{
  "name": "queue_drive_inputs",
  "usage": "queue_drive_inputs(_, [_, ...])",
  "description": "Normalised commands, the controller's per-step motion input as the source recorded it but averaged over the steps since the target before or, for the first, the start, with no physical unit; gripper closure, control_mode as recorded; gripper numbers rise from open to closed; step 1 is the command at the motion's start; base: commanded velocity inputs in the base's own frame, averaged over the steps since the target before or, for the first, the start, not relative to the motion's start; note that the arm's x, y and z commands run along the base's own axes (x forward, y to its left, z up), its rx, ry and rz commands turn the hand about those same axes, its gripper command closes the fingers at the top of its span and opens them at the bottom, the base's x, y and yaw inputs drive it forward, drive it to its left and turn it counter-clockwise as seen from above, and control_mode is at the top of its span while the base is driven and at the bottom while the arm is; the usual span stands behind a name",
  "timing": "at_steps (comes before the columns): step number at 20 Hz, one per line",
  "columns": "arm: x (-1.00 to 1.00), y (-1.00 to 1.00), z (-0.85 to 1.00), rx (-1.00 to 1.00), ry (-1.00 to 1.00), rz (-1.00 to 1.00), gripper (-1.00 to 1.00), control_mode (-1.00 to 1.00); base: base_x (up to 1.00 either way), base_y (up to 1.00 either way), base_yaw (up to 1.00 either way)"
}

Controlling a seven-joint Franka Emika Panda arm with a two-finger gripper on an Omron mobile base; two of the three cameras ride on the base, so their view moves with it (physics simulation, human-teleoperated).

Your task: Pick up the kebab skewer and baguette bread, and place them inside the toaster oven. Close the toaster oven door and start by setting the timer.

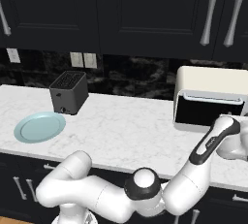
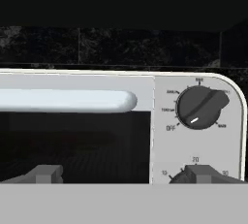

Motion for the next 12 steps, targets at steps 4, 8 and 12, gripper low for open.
queue_drive_inputs(4, [-0.03,0.71,-0.01,-0.01,0.00,0.00,-1.00,-1.00,0.00,0.00,0.00])
queue_drive_inputs(8, [0.00,0.56,0.00,0.00,0.00,0.00,-1.00,-1.00,0.00,0.00,0.00])
queue_drive_inputs(12, [0.03,0.32,0.00,0.00,0.00,0.00,-1.00,-1.00,0.00,0.00,0.00])
